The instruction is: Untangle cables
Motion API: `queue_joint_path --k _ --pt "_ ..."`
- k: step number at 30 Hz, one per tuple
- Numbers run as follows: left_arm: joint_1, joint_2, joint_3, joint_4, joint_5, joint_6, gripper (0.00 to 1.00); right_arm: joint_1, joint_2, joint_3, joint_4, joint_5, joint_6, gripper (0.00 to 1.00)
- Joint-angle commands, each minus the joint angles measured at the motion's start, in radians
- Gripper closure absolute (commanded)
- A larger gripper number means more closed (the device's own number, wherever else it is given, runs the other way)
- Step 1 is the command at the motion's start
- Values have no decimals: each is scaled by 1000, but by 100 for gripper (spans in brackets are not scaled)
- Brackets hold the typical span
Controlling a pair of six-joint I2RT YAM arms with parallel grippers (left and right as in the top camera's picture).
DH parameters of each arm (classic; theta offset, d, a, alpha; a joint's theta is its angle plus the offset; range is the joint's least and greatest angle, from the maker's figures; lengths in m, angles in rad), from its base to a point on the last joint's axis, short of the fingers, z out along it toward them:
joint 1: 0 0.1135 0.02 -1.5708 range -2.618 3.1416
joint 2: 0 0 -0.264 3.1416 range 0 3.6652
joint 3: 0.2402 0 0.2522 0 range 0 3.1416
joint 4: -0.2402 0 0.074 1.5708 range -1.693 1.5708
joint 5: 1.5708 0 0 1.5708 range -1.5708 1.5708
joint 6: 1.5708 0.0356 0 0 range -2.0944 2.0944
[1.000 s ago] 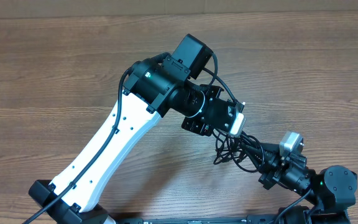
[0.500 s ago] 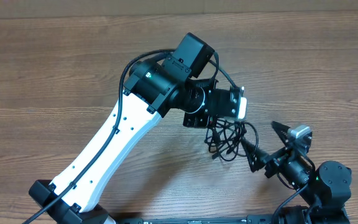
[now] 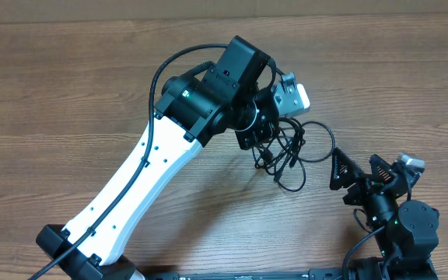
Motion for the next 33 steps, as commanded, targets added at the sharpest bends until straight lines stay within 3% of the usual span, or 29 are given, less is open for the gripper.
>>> queue_joint_path --k 1,14,20,33 --pt "-2 -2 10 25 -43 -190 96 -2 -7 10 11 45 187 0" --pt "-17 -2 10 128 -33 -443 96 -2 -7 10 257 -278 241 0" --pt "-69 -2 10 201 90 -444 96 -2 -7 10 248 -278 240 0" --pt "-195 -2 10 261 91 -433 96 -2 -7 10 176 -198 240 0"
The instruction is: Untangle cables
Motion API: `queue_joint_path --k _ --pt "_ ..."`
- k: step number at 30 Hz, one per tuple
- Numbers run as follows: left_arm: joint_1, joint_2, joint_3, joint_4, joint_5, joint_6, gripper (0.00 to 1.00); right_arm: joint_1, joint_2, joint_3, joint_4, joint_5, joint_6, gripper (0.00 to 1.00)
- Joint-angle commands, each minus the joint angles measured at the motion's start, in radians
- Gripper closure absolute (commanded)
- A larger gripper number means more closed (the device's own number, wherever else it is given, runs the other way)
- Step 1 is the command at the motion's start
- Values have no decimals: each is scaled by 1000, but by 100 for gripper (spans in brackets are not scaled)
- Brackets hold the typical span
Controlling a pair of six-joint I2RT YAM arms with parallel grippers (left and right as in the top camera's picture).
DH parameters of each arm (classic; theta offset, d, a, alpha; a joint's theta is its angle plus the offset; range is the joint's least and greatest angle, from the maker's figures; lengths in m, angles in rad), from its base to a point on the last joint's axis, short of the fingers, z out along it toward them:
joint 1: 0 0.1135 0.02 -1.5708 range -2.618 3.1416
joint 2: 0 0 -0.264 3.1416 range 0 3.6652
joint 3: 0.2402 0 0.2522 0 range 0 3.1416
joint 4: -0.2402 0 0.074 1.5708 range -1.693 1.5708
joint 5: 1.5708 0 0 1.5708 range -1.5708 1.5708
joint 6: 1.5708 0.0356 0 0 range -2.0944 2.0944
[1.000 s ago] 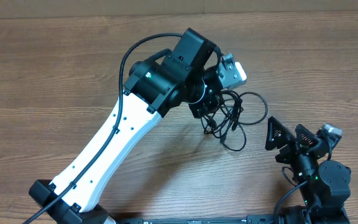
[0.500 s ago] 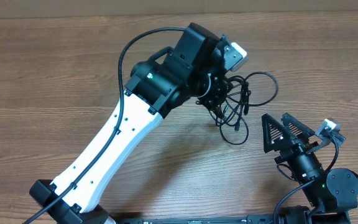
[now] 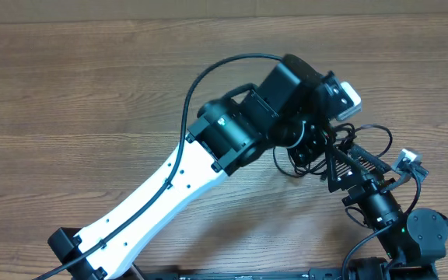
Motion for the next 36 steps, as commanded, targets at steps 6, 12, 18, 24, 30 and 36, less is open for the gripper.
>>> queue_joint_path --k 6,12,18,24,30,36 --pt "-3 -4 10 11 28 -5 96 -2 -6 10 -122 196 3 0" --pt "-2 -18 10 41 75 -4 96 -2 -6 10 -211 323 3 0" --pt "3 -66 10 95 79 18 96 -2 -6 10 -252 376 -1 0" --pt "15 -141 10 134 66 69 96 -2 -6 10 -272 413 -1 0" --pt "56 -217 10 123 3 71 96 -2 -6 10 -292 436 -1 0" --pt "108 -275 10 96 -24 71 96 -2 -6 10 -328 497 -1 0"
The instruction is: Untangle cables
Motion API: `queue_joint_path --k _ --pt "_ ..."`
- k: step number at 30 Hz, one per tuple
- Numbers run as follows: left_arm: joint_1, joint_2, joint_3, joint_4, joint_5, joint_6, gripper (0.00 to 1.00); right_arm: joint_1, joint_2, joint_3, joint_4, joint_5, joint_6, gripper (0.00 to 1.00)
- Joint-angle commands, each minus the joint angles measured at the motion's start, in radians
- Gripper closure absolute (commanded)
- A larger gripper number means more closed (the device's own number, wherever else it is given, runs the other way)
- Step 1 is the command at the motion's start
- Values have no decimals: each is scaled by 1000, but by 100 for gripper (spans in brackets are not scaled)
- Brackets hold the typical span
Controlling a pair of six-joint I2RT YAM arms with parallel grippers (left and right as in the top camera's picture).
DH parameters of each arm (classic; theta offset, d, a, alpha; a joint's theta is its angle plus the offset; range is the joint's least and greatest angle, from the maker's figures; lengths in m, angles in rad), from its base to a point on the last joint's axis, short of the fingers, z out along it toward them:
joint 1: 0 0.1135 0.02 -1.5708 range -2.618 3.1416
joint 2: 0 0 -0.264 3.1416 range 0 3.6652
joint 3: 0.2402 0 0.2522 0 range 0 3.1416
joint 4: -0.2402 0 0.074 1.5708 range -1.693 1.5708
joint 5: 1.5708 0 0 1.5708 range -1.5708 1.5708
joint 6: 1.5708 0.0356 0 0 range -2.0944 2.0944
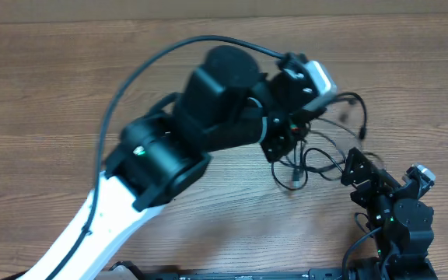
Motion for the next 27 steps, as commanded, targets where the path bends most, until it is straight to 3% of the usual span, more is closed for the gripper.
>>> queue_joint_path --k 1,14,21,27 --pt "33 -45 12 -10 -49 21 96 -2 -6 10 -5 63 0 0" --pt "121 -82 12 -58 -98 20 96 -2 -6 10 -19 83 0 0" --pt "121 -81 12 -58 -216 7 96 -2 -6 10 -18 79 0 0" --pt "119 -80 12 -25 -217 -35 96 -2 -6 10 80 -97 -82 0"
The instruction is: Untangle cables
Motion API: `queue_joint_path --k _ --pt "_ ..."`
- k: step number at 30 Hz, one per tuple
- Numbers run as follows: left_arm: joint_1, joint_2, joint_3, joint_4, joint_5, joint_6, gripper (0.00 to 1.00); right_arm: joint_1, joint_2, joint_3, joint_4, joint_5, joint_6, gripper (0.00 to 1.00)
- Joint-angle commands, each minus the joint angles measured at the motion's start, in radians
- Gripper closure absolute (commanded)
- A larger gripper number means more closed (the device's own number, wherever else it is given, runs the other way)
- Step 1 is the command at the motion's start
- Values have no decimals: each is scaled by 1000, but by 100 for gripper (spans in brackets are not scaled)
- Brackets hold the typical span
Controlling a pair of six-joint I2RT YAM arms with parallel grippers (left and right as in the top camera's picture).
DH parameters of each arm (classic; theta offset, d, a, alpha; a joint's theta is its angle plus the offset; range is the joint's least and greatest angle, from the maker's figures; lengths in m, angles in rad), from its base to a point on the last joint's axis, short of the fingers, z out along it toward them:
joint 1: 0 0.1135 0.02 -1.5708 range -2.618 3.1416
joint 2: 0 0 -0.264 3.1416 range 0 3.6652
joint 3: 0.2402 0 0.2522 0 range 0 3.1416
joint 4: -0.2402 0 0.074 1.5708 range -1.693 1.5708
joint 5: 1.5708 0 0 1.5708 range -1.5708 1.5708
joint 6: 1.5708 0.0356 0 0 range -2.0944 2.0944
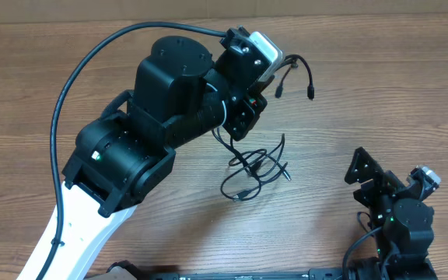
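A thin black cable (253, 169) lies partly in loose loops on the wooden table. One strand rises from the loops to my left gripper (243, 117). That gripper is lifted high over the table centre, its jaws mostly hidden under the wrist, and looks shut on the cable. Two free plug ends (310, 92) stick out to the right of the wrist, off the table. My right gripper (370, 177) sits low at the right front, open, with nothing in it, well apart from the cable.
The bulky left arm (131, 148) covers much of the left middle of the wooden table (379, 70). The right arm's base (403, 225) stands at the front right corner.
My left gripper has moved left and farther back with the cable. The loops now lie left of where they were, away from the right gripper. The right gripper has barely moved.
At first my left gripper was down on the tangled cable mid-table, with the right gripper open at the front right. Then the left had carried the cable rightward and the right gripper was at it. Later the right was back, and the left holds the cable raised.
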Motion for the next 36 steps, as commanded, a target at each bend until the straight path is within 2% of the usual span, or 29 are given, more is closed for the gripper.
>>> queue_joint_path --k 1,6,11,15,18,23,31,36 --pt "4 -27 11 43 -14 -35 96 -2 -6 10 88 -182 -108 0" --pt "4 -26 11 142 116 -34 96 -2 -6 10 238 -407 -129 0" --pt "4 -8 11 247 275 -38 96 -2 -6 10 324 -536 -130 0" --pt "3 29 11 316 397 -74 96 -2 -6 10 346 -574 -134 0" --pt "3 61 11 364 436 -113 96 -2 -6 10 345 -578 -134 0" --pt "3 118 11 515 539 -203 96 -2 -6 10 346 -605 -175 0" --pt "-24 169 11 812 560 -393 96 -2 0 8 315 -607 -232 0" --pt "-49 174 11 900 559 -401 96 -2 52 6 304 -603 -238 2"
